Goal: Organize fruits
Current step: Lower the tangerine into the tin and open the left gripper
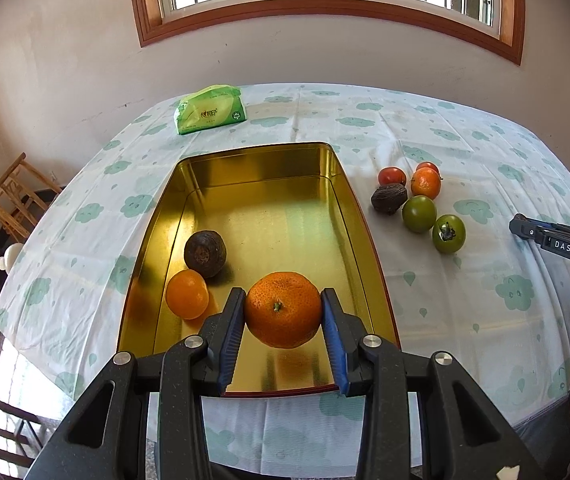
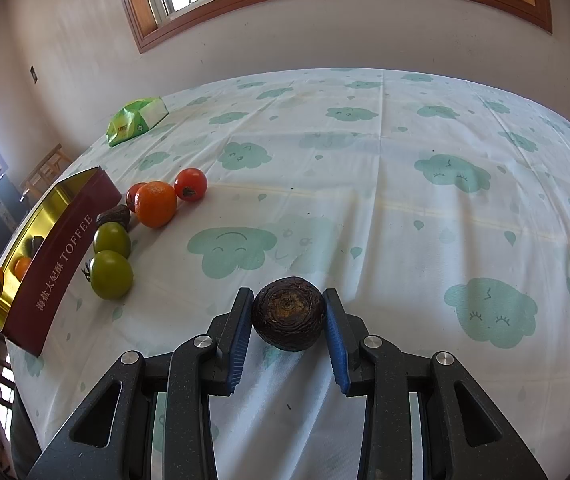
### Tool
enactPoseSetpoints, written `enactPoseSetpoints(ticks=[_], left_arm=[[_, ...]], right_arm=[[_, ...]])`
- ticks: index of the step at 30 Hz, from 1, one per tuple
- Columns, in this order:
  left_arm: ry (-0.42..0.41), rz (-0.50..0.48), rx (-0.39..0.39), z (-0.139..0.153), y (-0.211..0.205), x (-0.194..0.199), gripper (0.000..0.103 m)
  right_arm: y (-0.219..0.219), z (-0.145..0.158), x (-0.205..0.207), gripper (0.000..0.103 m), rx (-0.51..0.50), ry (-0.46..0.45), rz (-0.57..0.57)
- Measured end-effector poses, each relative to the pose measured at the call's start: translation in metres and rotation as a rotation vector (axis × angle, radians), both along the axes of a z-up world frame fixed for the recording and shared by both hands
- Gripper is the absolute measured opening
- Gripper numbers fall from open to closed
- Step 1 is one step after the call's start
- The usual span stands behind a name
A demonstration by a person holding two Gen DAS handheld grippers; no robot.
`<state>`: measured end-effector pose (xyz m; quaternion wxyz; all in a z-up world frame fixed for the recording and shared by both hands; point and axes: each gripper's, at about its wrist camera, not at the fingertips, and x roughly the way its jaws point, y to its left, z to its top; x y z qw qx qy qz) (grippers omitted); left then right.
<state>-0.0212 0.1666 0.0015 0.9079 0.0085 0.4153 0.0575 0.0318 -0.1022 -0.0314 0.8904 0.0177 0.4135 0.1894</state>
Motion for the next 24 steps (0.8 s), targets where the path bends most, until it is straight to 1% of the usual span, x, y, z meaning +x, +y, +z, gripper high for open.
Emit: enactPoseSetpoints(ticks=[24], left_arm=[[0.031,0.038,0.004,-0.022,0.014,0.014,0.036]], right_arm=[[0.0,-0.001,0.0,0.036,-0.004,-0.001,0.001]])
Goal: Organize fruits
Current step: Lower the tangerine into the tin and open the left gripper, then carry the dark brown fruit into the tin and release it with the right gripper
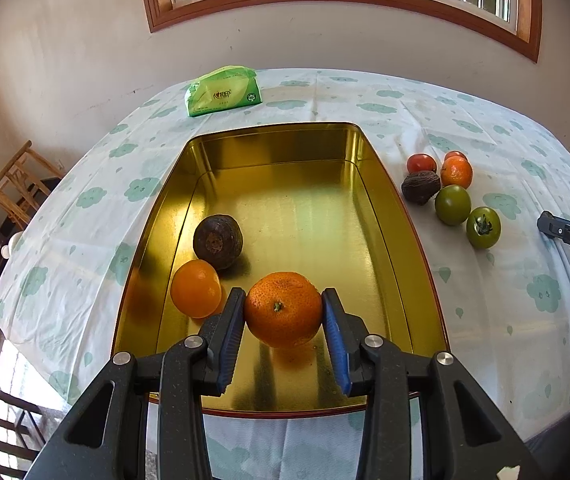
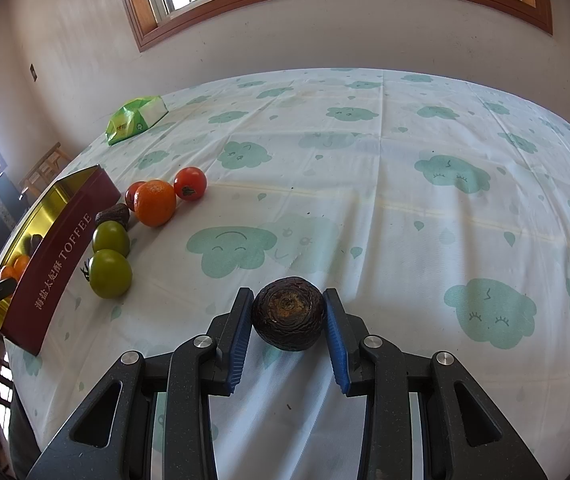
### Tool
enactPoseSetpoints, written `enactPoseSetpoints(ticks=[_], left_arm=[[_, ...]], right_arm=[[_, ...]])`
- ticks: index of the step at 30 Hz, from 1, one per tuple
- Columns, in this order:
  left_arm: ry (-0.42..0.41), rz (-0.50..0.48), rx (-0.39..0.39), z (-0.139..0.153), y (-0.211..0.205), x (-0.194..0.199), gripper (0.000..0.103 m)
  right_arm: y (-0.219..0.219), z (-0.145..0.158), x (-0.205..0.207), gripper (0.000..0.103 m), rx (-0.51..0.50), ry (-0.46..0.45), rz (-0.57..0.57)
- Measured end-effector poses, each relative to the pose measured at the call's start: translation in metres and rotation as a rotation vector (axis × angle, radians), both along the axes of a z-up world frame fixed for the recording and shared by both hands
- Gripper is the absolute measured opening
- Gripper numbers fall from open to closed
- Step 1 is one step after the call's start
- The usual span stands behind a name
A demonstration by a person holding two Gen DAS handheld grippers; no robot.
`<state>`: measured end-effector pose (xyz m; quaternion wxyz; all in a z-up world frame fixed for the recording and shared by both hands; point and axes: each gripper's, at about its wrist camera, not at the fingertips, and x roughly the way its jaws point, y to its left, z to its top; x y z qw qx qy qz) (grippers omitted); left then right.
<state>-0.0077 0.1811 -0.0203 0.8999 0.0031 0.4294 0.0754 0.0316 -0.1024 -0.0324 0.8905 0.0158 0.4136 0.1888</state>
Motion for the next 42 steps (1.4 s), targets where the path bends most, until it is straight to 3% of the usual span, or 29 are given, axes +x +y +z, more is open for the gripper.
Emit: enactPoseSetpoints(ticks=[9,14,20,35,42], left_arm=[[-0.009,0.002,0.011,0.0,0.0,0.0,0.037],[-0.05,0.006,0.05,0.005,-0.003,-0.005,0.056],[-0.089,0.003,0.079,0.013,-0.008,-0.009,0.064],[-0.104,0.001,0.072,0.015,-0.011,-0.025,0.071],[-0.131,0.015,0.072,0.02,-0.005,-0.034,0.077]], right_arm=[[0.001,0.0,0.0,0.036,0.0,0.0,0.0],[0.001,0.0,0.0,0.036,-0.001,0.0,0.0],[0.001,0.0,0.0,0.036,-0.002,0.0,0.0],[0.005,0.001,-0.006,0.036,-0.046,-0.015,-0.005],[0.01,0.009,-0.024,0.036,0.006,-0.015,0.003]])
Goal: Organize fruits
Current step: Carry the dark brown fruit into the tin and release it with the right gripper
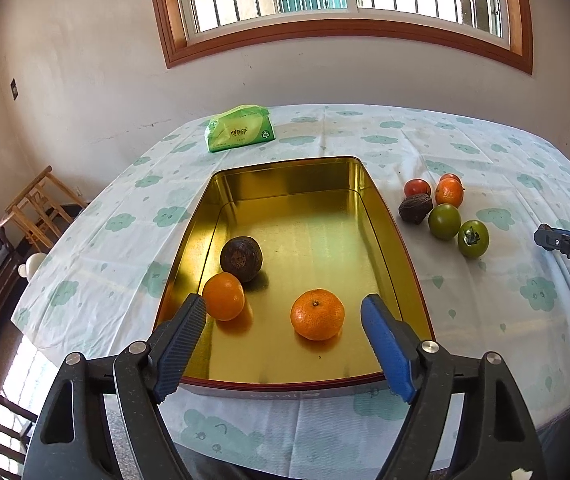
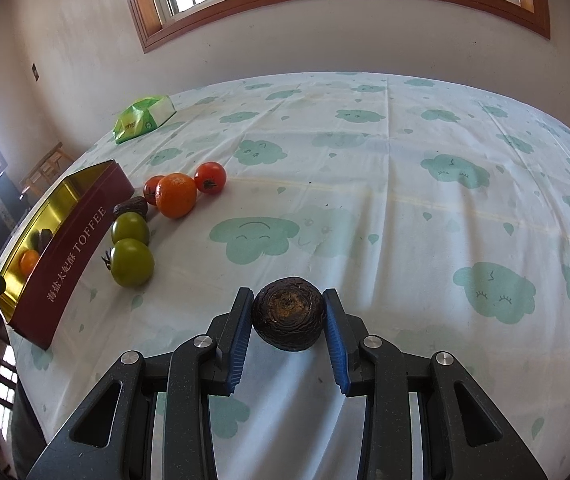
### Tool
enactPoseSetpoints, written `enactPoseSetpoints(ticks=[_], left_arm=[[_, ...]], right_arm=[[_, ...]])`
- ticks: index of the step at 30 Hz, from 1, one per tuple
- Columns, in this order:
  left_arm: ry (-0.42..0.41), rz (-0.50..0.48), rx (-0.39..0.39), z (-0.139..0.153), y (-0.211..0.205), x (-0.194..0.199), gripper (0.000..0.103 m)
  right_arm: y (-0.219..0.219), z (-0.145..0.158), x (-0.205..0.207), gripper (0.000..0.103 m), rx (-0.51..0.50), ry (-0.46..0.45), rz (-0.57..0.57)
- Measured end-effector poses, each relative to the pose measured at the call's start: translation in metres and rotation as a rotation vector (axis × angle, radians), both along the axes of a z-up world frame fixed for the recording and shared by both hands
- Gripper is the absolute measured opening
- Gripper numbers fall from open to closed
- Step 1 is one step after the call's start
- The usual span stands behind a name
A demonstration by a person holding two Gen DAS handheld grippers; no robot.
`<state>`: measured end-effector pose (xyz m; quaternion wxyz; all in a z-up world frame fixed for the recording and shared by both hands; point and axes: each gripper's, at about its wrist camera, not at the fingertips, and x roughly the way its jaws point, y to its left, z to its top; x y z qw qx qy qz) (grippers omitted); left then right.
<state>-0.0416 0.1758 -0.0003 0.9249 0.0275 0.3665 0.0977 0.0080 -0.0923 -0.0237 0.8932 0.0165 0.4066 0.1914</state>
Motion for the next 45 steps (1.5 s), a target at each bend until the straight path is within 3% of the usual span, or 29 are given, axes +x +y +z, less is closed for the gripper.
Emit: enactPoseSetpoints(ticks=[5,20,29,45], left_arm=[[-0.006,0.011,-0.014,0.0,0.004,-0.004,0.079],[-0.021,0.048,-0.048,0.002,0.028,-0.018,0.085],[-0.02,0.075,-0.061,0.0,0.044,-0.026,0.086],[-0.012,0.093,-0.074,-0.008,0.058,-0.033,0.089]], right_arm=[[0.025,0.017,-0.014,0.036,0.035,-0.01,0.06],[0.165,0.062,-0.029,0.036,0.099,-0.017,0.346],[0.234,0.053,-0.012,0.036,0.051,0.032,0.436],[0.282,0.029,0.019,0.036,-0.028,0.107,0.421]])
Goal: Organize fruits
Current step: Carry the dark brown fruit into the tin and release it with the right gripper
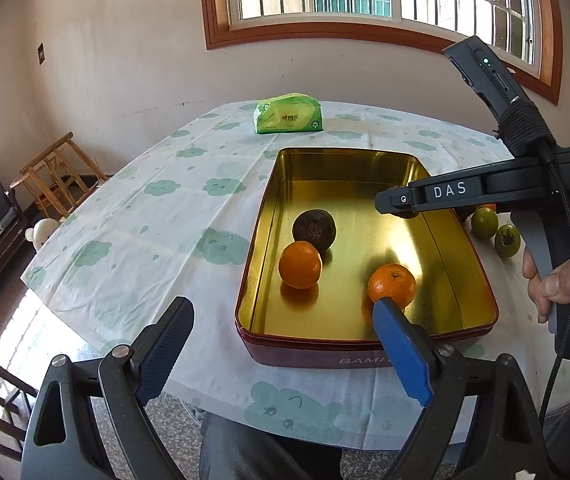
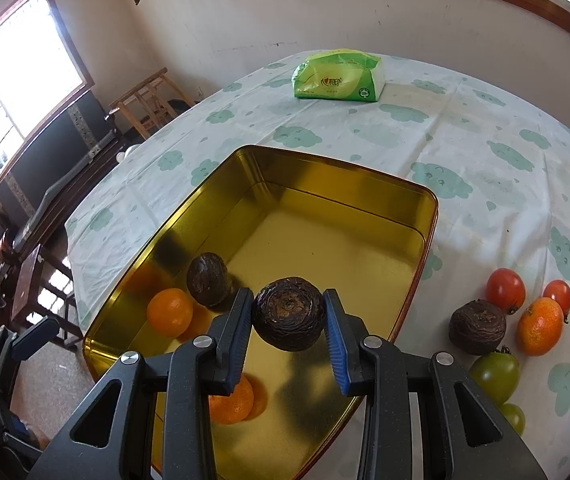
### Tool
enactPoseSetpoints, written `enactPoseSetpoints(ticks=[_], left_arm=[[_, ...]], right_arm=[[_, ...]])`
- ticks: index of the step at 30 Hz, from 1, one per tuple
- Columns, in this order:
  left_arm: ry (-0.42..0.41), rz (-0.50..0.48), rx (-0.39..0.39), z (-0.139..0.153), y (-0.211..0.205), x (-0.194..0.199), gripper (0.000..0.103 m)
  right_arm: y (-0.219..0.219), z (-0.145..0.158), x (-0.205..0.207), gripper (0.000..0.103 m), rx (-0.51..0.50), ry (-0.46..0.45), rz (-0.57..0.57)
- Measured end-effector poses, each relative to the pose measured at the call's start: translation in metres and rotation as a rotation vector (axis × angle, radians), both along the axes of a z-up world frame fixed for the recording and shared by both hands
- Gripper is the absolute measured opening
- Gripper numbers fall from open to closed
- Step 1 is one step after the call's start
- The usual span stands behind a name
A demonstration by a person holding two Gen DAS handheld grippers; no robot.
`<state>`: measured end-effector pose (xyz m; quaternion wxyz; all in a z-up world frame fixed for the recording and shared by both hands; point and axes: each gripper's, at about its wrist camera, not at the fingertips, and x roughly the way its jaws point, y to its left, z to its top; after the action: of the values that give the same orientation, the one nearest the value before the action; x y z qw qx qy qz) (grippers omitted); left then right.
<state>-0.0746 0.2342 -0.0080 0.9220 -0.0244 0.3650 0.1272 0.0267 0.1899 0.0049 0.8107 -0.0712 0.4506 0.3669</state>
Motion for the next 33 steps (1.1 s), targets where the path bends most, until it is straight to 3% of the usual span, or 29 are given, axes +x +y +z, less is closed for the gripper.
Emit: enactPoseSetpoints(ticks=[19,25,33], left_arm=[[0.015,0.018,-0.034,-0.009,0.014,0.001,0.09],[0.016,0.025,-0.036,-0.01,0.016,0.001,0.091],[0.016,0.027,-0.03,-0.008,0.013,0.001,0.091]], right_arm=[[0.026,-0.003,-0.001,0.037,0.026,0.032,0.031],[0.023,0.014,-0.011,0.045,0.093,-0.021,0.046],[0.005,0.033,-0.034,0.064,0.127,-0.151,0.038]])
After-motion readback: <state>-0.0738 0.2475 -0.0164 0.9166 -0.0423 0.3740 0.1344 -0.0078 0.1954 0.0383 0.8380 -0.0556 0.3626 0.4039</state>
